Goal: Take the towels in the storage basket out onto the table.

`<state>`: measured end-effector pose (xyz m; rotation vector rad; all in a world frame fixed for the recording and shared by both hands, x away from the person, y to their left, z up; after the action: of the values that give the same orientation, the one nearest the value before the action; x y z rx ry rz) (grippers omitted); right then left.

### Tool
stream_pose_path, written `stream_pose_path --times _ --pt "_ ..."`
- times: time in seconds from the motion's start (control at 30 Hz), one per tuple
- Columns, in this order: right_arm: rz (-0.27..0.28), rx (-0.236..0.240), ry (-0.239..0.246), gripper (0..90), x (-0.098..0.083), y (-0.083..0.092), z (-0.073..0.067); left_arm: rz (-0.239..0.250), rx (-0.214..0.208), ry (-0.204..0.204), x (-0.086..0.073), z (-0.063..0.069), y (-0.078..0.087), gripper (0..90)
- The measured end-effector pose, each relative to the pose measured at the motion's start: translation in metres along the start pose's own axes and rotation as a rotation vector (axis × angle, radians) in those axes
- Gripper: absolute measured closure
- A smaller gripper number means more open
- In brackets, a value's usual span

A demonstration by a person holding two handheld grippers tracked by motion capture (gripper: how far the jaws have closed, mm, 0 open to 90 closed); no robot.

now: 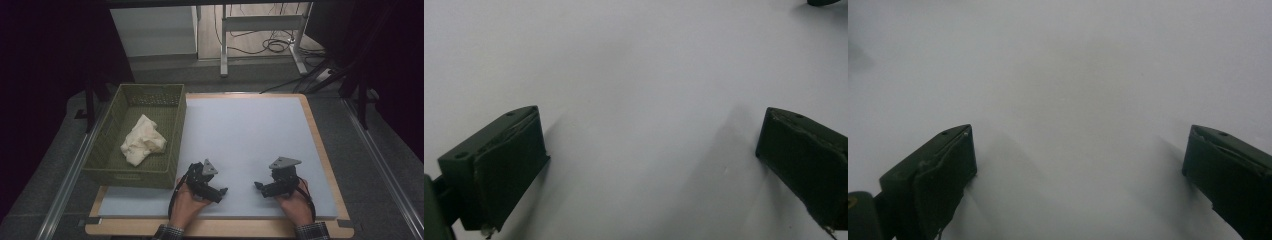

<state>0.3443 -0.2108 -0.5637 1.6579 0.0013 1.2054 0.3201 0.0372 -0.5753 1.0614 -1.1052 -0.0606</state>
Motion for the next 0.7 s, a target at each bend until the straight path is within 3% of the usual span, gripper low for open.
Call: stream_pose_path --times 0.7 --pt "0.0 0.0 0.0 1.0 0.0 0.0 0.0001 -0.006 0.0 0.003 0.0008 0.0002 0.0001 0.0"
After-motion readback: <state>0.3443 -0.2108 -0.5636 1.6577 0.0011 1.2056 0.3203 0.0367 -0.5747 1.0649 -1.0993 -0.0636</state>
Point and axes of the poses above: each handheld gripper's, and its own axes: y roughly backward along the jaws, x roughly out of its top, z roughly to its right, the point moved 4 cm from there along -y, roughly forward along the jaws
